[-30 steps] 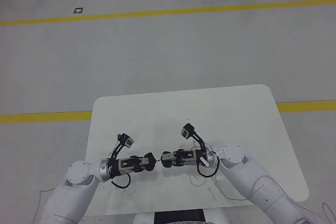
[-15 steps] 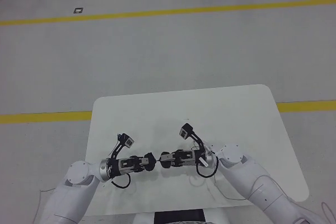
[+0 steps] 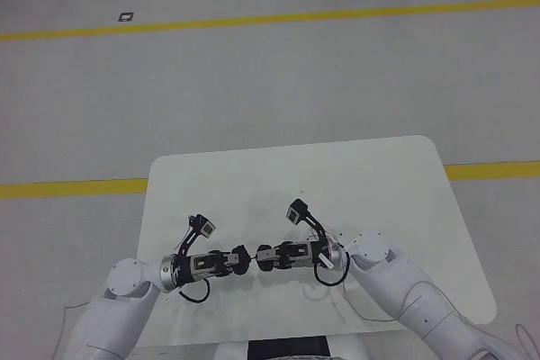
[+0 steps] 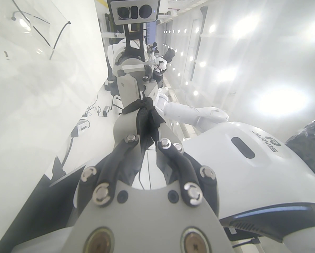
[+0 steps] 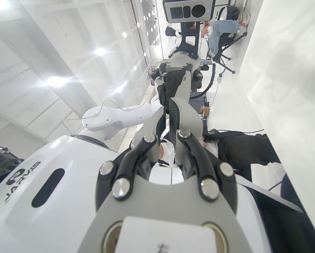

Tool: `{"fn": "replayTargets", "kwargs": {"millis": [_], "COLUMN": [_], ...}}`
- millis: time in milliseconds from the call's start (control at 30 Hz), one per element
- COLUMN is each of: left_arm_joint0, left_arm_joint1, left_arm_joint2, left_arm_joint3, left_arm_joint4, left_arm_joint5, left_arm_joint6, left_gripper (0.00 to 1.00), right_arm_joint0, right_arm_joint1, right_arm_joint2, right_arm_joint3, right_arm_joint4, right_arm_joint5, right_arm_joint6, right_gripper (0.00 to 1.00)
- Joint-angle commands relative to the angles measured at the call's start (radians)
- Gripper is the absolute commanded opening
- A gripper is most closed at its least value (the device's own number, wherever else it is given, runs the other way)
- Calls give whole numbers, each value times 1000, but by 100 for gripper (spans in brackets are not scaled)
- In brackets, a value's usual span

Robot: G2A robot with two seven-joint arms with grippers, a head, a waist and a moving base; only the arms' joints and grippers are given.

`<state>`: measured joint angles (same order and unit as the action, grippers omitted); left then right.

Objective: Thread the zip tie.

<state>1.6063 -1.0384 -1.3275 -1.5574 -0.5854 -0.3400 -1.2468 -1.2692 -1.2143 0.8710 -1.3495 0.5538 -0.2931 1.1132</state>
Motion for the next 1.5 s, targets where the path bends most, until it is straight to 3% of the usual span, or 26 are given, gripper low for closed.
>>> {"fn": "replayTargets", "kwargs": {"millis": [0, 100, 1033, 1467], "left_arm_joint0": [0, 0, 0, 0], "left_arm_joint1": [0, 0, 0, 0], "left_arm_joint2": [0, 0, 0, 0], "left_arm_joint3": [0, 0, 0, 0], "left_arm_joint4": [0, 0, 0, 0], "left_arm_joint5": [0, 0, 0, 0], "left_arm_joint6": [0, 0, 0, 0], "left_gripper": [0, 0, 0, 6], "right_arm_joint0": [1, 3, 1, -2], "right_arm_joint1": [0, -1, 1, 2], "right_arm_joint2": [-2, -4, -3, -3], "right_arm_joint3": [1, 3, -5, -8], "right_arm_joint4": [0, 0, -19, -18], "right_arm_joint5": [1, 1, 1, 0], "right_arm_joint6": [0, 0, -7, -10], "right_gripper": [5, 0, 0, 0]}}
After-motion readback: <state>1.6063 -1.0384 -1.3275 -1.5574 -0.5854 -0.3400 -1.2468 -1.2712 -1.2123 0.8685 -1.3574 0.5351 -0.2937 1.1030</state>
